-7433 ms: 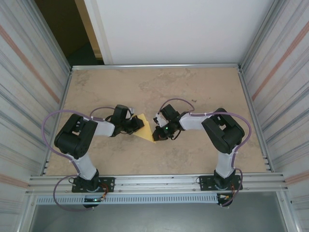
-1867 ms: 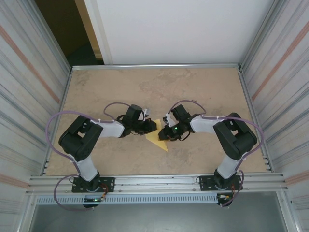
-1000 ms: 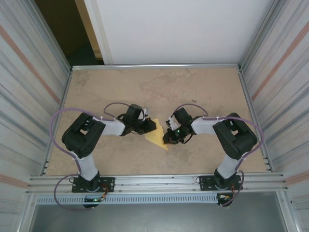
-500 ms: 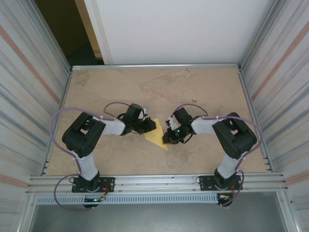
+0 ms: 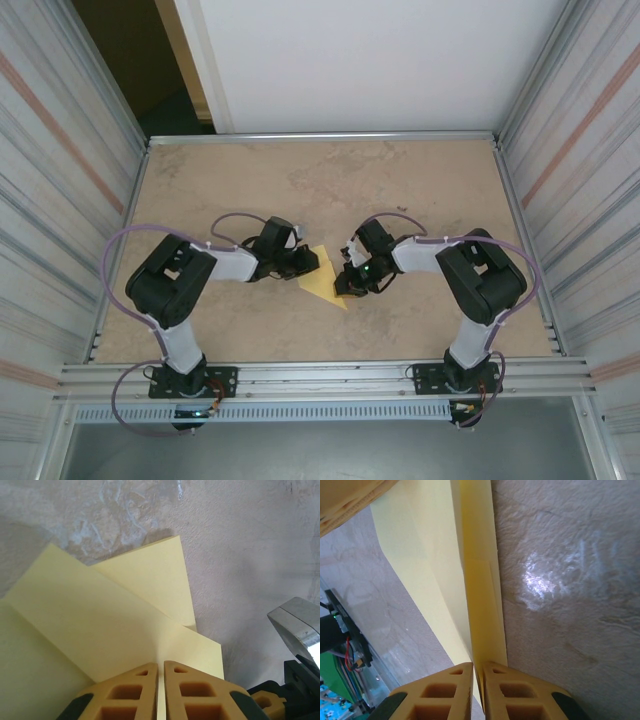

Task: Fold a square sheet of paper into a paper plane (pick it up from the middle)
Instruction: Fourth fold the wing at the center of the table.

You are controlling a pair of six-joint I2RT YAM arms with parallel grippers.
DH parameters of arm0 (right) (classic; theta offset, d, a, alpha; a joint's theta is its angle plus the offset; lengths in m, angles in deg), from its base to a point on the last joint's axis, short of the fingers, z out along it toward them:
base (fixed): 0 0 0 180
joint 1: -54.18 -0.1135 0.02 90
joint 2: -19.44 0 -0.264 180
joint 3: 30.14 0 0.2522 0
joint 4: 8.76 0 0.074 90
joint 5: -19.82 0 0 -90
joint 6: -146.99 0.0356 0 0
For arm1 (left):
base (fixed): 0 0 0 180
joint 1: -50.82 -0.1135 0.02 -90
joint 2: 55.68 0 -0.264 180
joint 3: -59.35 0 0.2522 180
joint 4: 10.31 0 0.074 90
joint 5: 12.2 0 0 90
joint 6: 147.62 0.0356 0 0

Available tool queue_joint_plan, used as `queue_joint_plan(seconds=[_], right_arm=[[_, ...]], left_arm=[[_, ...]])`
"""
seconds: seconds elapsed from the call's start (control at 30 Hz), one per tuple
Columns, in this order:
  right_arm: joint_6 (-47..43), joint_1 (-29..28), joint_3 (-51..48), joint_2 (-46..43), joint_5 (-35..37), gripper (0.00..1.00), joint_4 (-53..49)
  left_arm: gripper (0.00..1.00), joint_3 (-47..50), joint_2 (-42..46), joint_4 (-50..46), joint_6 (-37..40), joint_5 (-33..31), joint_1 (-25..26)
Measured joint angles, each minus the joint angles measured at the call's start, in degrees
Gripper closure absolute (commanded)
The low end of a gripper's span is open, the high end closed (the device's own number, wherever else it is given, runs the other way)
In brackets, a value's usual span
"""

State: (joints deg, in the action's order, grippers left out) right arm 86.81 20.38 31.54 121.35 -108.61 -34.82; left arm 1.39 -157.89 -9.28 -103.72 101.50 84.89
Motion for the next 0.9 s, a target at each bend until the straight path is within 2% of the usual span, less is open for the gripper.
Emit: queue_joint_plan(seconds=[0.33, 0.67, 0.9], right_arm=[[1.0, -0.1, 0.9, 0.5, 0.0, 0.83, -1.2], [1.3, -0.3, 1.1, 0.7, 0.7, 0.88, -1.6], [1.3, -0.3, 1.7, 1.0, 0.8, 0.89, -2.5]], left_arm=[[0.87, 1.0, 1.4, -1.1, 0.7, -2.0, -0.4], [0.88, 2.2, 2.8, -1.5, 0.9, -3.8, -1.0], [0.87, 3.1, 10.2, -2.5, 0.9, -4.1, 0.3]])
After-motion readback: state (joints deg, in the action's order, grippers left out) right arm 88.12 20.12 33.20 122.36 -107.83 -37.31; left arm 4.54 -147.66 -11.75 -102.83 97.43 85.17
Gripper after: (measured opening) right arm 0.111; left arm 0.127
